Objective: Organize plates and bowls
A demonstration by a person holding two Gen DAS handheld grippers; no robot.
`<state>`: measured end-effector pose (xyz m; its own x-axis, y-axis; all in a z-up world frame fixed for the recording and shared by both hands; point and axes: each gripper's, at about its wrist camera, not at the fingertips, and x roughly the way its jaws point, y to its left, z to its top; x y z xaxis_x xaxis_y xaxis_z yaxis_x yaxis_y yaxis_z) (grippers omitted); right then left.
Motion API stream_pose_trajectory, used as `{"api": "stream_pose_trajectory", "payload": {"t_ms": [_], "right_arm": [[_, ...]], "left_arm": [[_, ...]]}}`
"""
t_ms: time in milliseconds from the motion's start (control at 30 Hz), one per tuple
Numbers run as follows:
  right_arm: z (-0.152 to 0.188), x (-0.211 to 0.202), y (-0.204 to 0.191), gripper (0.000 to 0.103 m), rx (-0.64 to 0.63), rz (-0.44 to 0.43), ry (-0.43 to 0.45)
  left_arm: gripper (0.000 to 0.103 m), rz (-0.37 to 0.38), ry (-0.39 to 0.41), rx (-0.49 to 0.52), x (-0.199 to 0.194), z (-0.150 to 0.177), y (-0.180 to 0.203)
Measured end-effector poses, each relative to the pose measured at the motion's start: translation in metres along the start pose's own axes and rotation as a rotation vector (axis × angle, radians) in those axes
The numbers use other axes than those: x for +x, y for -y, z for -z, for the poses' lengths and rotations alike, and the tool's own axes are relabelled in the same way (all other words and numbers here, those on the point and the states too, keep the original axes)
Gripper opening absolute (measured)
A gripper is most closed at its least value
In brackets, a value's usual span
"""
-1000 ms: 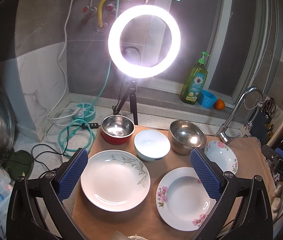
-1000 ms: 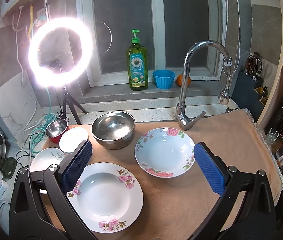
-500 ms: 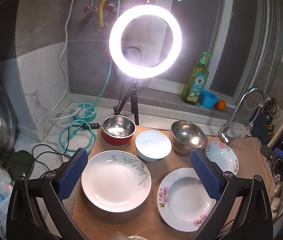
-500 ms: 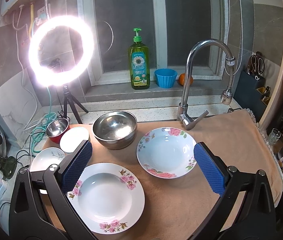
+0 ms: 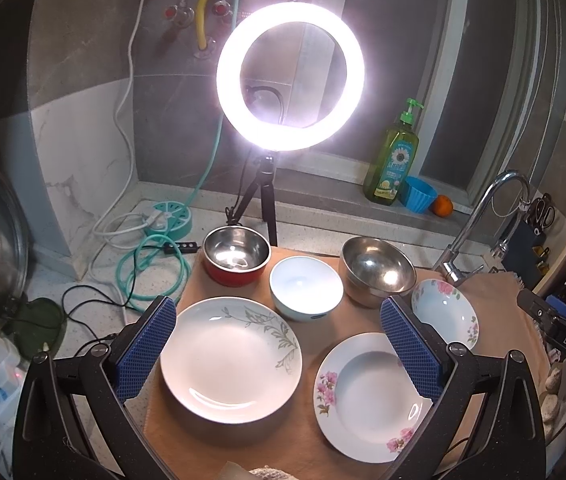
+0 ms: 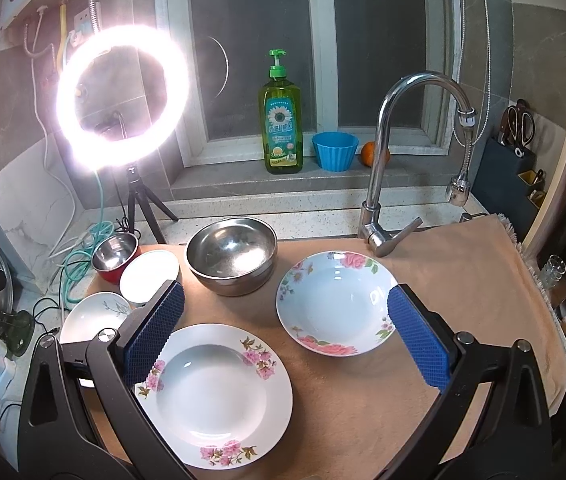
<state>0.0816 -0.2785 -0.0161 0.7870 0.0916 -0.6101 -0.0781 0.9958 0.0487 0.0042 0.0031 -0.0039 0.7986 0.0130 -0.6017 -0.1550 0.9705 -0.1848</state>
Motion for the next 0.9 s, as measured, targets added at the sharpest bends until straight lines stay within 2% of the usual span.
{"api": "stream_pose_trajectory", "payload": {"t_ms": [267, 433, 533, 733, 800, 867, 900], "right_arm": [[0.003, 0.015, 0.012, 0.103, 0.003, -0.022, -0.053], [0.012, 0.034, 0.024, 0.103, 0.019, -0.077, -0.140], [0.017, 0.044, 0.031, 0.103, 0.022, -0.084, -0.178], [0.035, 0.066, 0.045, 0.099, 0.047, -0.130, -0.278], [0.038, 0.073, 0.046, 0.091, 0.042, -0.144, -0.309], [0.044, 0.081, 0.046, 0.079, 0.043, -0.169, -0.353], [0.046, 0.084, 0.047, 0.077, 0.050, -0.179, -0.371]], "left_arm": [[0.101, 0.035, -0.077, -0.013, 0.017, 0.008, 0.001], [0.098, 0.076, -0.145, -0.026, 0.032, 0.018, 0.006], [0.094, 0.098, -0.191, -0.041, 0.041, 0.026, 0.008], [0.078, 0.134, -0.271, -0.062, 0.055, 0.044, 0.014], [0.069, 0.148, -0.297, -0.074, 0.060, 0.049, 0.015], [0.063, 0.164, -0.330, -0.092, 0.065, 0.055, 0.016], [0.060, 0.171, -0.345, -0.101, 0.068, 0.059, 0.016]]}}
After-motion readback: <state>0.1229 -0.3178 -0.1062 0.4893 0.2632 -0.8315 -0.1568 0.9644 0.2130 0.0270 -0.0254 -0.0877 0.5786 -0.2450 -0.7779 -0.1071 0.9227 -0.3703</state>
